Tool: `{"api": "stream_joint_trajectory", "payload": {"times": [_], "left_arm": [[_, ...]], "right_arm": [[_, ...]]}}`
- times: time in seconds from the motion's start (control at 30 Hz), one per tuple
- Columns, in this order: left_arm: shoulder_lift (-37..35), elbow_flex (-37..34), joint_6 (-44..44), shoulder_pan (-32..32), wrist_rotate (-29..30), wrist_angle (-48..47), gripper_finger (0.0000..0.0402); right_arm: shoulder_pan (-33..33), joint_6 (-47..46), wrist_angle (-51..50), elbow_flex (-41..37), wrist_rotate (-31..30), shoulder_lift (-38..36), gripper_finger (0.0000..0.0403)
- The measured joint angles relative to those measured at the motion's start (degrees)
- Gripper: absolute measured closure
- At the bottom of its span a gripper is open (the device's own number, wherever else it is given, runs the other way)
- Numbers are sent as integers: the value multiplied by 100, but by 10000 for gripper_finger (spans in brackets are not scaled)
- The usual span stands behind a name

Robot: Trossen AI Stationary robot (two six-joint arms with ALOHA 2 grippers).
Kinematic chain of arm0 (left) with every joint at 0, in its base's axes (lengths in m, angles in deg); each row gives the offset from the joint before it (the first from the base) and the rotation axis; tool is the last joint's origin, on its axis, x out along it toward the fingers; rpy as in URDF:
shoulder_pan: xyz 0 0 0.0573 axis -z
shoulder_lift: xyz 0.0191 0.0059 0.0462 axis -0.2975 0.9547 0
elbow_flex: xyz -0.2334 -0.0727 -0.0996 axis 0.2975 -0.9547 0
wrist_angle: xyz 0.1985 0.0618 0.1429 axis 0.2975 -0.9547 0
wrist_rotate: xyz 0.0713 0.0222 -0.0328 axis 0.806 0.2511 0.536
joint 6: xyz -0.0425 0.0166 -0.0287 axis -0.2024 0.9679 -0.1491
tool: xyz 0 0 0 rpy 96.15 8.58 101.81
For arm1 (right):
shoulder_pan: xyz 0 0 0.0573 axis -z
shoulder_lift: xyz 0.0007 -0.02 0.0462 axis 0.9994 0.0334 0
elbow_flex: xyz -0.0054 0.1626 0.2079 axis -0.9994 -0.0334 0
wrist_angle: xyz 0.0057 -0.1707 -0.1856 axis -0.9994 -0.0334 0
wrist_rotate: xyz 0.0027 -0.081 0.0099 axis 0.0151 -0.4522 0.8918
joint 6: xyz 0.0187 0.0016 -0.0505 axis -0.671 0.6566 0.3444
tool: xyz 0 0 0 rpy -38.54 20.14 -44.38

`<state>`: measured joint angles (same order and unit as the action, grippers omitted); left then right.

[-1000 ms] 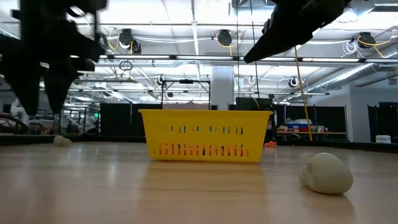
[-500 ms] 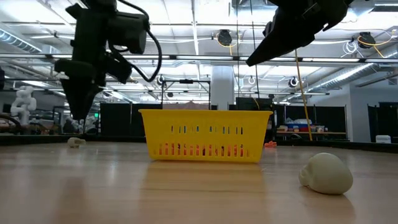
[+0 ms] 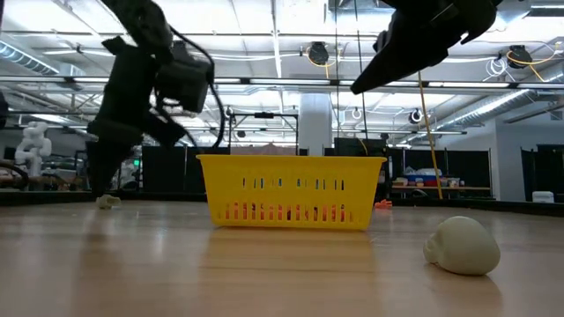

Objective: Sort Halloween decoration
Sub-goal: Put the white skull toy into the green bin

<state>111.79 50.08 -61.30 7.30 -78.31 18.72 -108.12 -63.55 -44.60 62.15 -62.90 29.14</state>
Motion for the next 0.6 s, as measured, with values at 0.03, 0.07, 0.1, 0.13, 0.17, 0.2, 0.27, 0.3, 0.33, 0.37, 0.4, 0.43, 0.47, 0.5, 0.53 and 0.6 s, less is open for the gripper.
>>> {"api": "stream_joint_trajectory", "payload": {"times": [0.03, 0.07, 0.1, 0.13, 0.17, 0.2, 0.27, 0.3, 0.33, 0.37, 0.4, 0.43, 0.47, 0.5, 0.53, 0.6], "left_arm": [[57, -51, -85, -17, 2, 7, 195], [108, -110, -120, -47, 4, 49, 195], [144, -167, -128, -77, 6, 92, 195], [160, -208, -132, -108, 11, 145, 195], [171, -248, -134, -144, 13, 241, 195], [177, -274, -129, -176, 14, 325, 195], [176, -294, -123, -256, 11, 387, 195], [176, -294, -110, -300, 17, 404, 194], [176, -294, -83, -332, 34, 433, 194], [176, -294, -76, -362, 85, 447, 194], [176, -294, -73, -397, 102, 461, 194], [176, -294, -36, -435, 106, 485, 194], [176, -294, 15, -458, 114, 523, 194], [176, -294, 23, -478, 124, 564, 194], [176, -299, 31, -496, 129, 612, 194], [176, -303, 74, -536, 107, 703, 194]], "right_arm": [[-21, 0, 2, 0, 0, 0, 403], [-35, 0, 1, 0, 0, 0, 403], [-53, 4, 0, 0, 0, 0, 403], [-71, 5, 0, 0, 0, 0, 403], [-86, 9, 0, 0, 0, 0, 403], [-106, 9, 2, 0, 0, 0, 403], [-140, 9, 1, 0, -1, 0, 403], [-154, 9, 4, 0, -2, 0, 403], [-173, 11, 2, 0, 0, 0, 403], [-185, 11, 2, 0, -2, 2, 403], [-190, 11, 3, 0, 0, 2, 403], [-200, 10, 2, 0, 0, 2, 403], [-213, 4, 2, 0, -1, 2, 403], [-222, 2, 2, 0, 0, 2, 403], [-223, 2, 2, 0, -2, 2, 403], [-223, -6, 2, 0, 0, 2, 403]]}}
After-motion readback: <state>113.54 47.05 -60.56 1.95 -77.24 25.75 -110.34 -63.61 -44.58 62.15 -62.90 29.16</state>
